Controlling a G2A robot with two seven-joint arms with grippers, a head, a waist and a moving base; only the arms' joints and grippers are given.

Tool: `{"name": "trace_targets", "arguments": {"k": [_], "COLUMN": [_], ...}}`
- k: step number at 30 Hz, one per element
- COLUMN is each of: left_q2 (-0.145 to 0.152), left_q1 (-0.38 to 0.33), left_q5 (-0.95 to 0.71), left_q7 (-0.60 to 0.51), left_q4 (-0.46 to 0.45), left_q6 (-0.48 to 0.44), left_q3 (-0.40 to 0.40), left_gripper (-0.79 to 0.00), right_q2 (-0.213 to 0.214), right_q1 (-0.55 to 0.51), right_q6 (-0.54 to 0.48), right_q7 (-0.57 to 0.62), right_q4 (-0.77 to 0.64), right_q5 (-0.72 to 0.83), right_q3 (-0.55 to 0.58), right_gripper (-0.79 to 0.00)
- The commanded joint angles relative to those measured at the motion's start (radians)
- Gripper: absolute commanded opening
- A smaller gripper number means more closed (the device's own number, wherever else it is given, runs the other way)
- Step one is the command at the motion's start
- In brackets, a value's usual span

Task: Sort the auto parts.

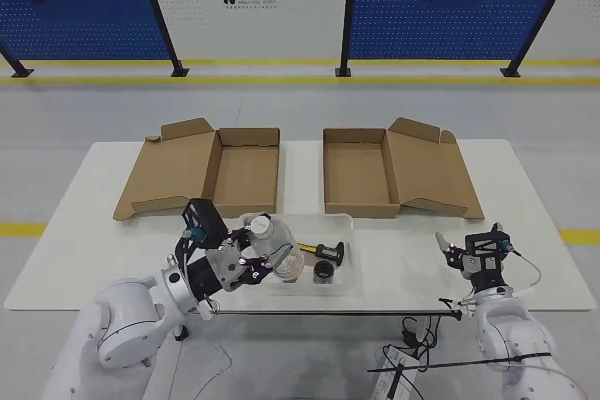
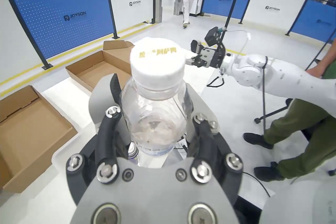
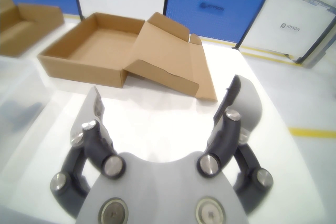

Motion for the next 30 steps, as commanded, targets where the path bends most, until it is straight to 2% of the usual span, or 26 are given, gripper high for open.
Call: {"name": "trace_targets", "arguments": {"k": [1,5,9,15,26,30], "left_q2": [-0.002,-0.010,-0.023,-0.047,-0.086,-0.103], "left_q1": [-0.021,-0.089,-0.202,-0.346,-0.513,-0.552], "left_q5": [0.051,0.149,0.256,0.316,0.426,0.401], "left_q7": [0.025,0.088,0.140,0.174,0.207,0.182], "left_q4": [0.021,0.084,0.175,0.298,0.490,0.540], "left_q6": [0.025,0.106,0.189,0.330,0.555,0.632], "left_q3": [0.017,0.082,0.176,0.283,0.387,0.413], "left_gripper": [-0.785,-0.785,-0.785,-0.785,-0.785,-0.785], "right_q2": [0.000,0.000,0.000,0.000,0.000,0.000], "right_q1": [0.000,0.000,0.000,0.000,0.000,0.000], "right_q6": [0.000,0.000,0.000,0.000,0.000,0.000], "right_q7": [0.000,0.000,0.000,0.000,0.000,0.000], "right_q4": [0.000,0.000,0.000,0.000,0.000,0.000], "right_q5": [0.000,0.000,0.000,0.000,0.000,0.000], "right_q3": [0.000,0.000,0.000,0.000,0.000,0.000], "right_gripper": [0.000,0.000,0.000,0.000,0.000,0.000]}}
